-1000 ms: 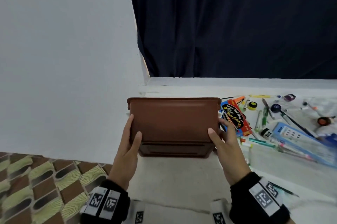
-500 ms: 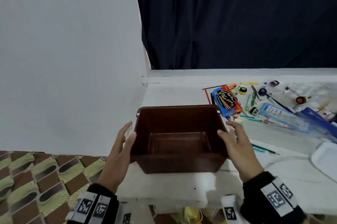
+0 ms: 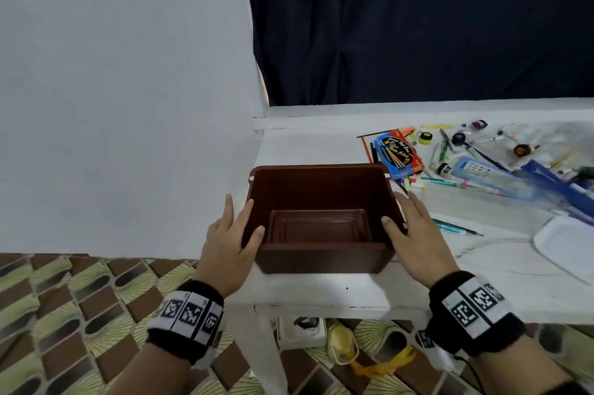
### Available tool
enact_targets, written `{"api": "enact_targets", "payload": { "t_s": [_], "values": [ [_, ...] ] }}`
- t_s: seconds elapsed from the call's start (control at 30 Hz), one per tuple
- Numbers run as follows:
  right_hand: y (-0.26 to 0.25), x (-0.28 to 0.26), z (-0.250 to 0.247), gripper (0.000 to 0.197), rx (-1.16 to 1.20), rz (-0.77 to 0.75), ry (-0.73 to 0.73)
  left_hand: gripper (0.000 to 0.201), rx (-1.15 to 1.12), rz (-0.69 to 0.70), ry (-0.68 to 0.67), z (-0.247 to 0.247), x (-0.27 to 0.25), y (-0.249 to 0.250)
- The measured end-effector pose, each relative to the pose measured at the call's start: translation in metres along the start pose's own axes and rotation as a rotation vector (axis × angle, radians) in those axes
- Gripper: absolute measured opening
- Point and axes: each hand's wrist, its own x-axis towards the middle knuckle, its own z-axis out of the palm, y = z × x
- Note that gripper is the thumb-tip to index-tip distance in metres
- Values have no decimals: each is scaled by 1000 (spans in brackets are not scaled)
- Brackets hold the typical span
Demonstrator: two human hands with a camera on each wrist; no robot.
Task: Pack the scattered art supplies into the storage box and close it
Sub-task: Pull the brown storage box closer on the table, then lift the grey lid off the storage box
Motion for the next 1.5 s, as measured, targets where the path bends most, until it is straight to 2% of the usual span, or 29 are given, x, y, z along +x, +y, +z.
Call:
{"api": "enact_targets", "payload": {
  "t_s": [0.1,0.23,0.33,0.53,0.7,0.87,1.0,1.07,1.17,1.23,1.37,1.5],
  "values": [
    [2,-8,-16,56,149,-84,75,50,110,121,76,-5,-7,26],
    [7,-9,-48,49,368,-139,167,53,-71,383,108,0,-18,96],
    [23,-9,-83,43,530,-110,193,51,-293,449,86,24,-21,151],
    [111,-9,-174,32,713,4,302,45,-672,416,-72,108,-15,262],
    [206,-3,-249,33,754,137,391,49,-843,305,-192,194,-6,343],
    [290,12,-313,31,698,202,391,30,-867,152,-508,261,14,420],
    [342,33,-351,27,525,224,326,28,-755,164,-689,310,43,462],
    [364,46,-367,25,429,232,267,30,-613,277,-769,333,61,478],
    [392,66,-390,25,238,237,147,37,-292,541,-847,362,87,501],
    [409,78,-402,28,121,247,84,43,-143,648,-895,378,102,517],
    [443,103,-422,32,-180,273,-31,46,59,787,-957,404,119,549],
    [475,128,-436,39,-404,291,-124,48,238,834,-972,425,127,565]
  ]
}}
